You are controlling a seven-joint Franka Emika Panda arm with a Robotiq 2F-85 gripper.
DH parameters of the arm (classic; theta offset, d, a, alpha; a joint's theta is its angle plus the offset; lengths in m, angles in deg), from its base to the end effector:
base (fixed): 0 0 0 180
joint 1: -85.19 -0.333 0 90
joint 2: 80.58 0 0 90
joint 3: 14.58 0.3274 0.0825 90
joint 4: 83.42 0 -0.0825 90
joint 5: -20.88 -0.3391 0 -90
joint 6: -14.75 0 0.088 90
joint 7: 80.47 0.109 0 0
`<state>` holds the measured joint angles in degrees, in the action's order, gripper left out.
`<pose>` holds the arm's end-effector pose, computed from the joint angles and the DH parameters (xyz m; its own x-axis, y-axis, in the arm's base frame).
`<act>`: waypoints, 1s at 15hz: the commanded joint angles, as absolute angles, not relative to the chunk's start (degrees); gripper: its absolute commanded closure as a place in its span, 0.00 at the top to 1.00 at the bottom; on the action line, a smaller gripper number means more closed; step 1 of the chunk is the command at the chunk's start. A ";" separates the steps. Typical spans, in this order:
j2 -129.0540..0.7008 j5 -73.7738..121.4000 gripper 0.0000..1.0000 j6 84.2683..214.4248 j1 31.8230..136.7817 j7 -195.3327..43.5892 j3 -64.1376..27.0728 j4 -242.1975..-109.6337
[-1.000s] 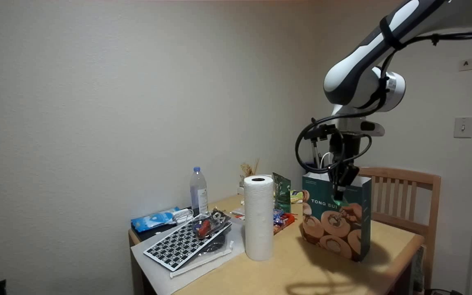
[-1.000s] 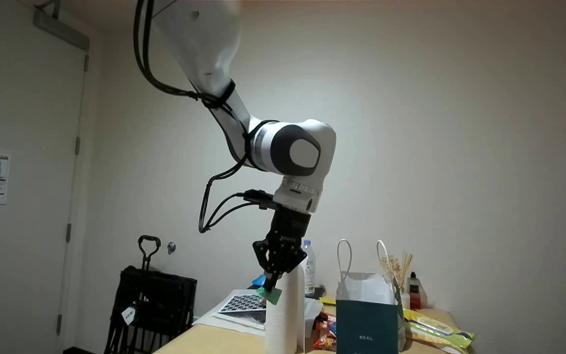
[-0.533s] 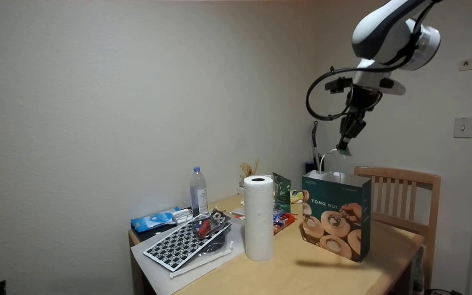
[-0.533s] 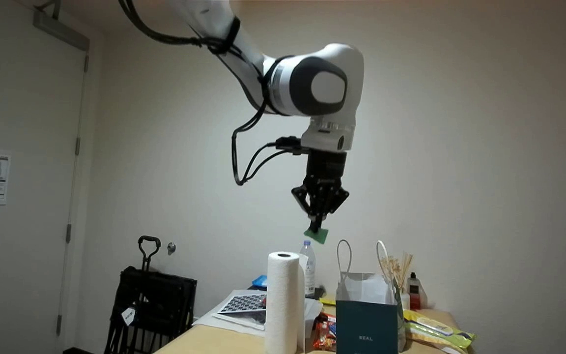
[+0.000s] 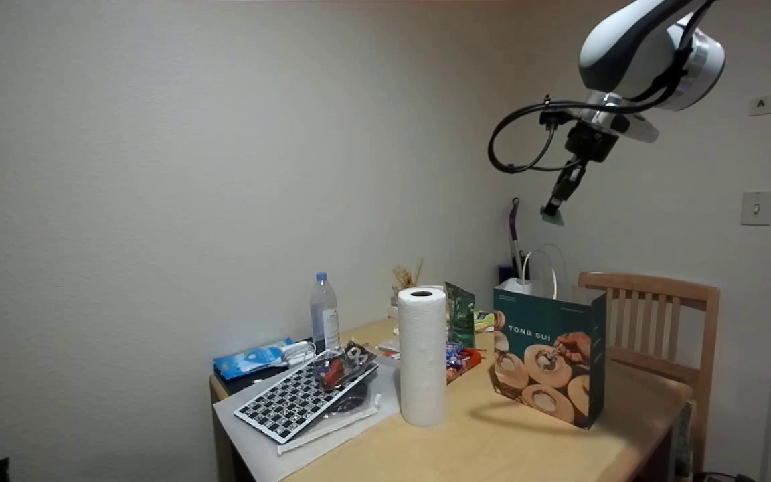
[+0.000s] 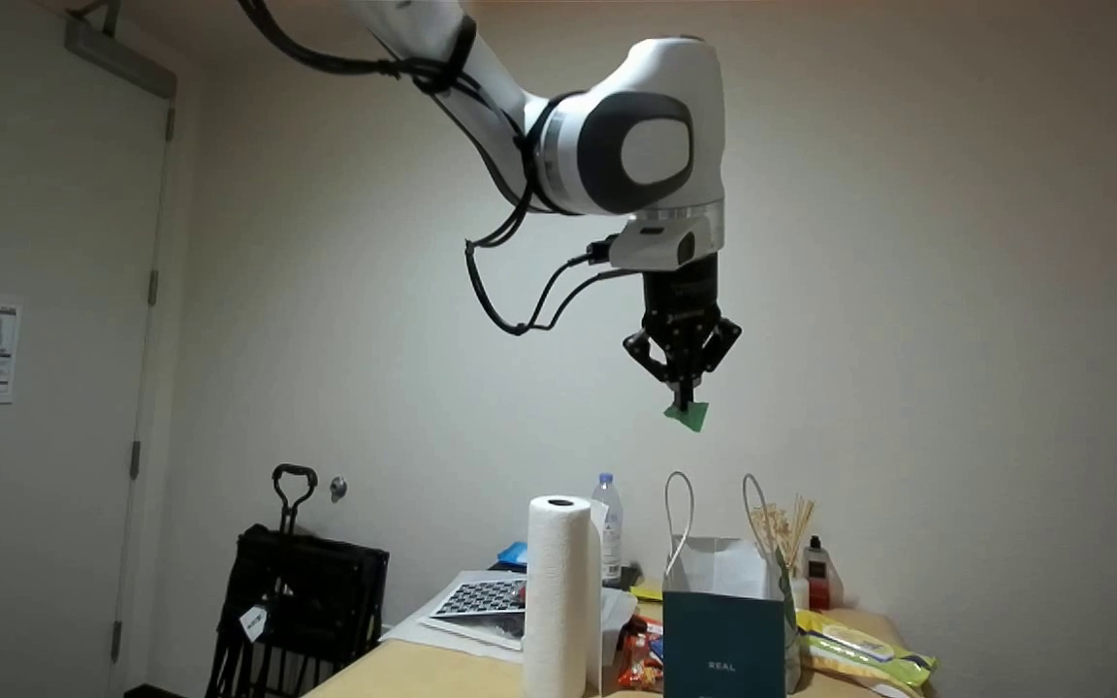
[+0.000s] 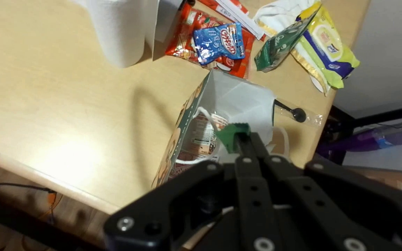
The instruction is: Put the green sachet inside the paper bag
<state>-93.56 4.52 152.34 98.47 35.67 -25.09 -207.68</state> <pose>0.4381 -0.1985 0.5641 -0.7435 -0.4965 -0.4480 -0.4412 0.8676 -0.2293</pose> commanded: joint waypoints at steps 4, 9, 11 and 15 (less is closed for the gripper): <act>-82.92 4.06 0.00 157.68 97.58 41.70 -23.90 -205.10; -80.42 3.95 0.00 159.64 97.32 43.92 -24.91 -203.94; -81.90 -0.68 0.00 159.25 97.54 43.23 -25.40 -204.10; -83.77 -4.42 0.26 157.16 99.08 40.14 -28.14 -204.21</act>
<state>-81.74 -1.94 158.31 98.09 41.88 -26.87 -203.58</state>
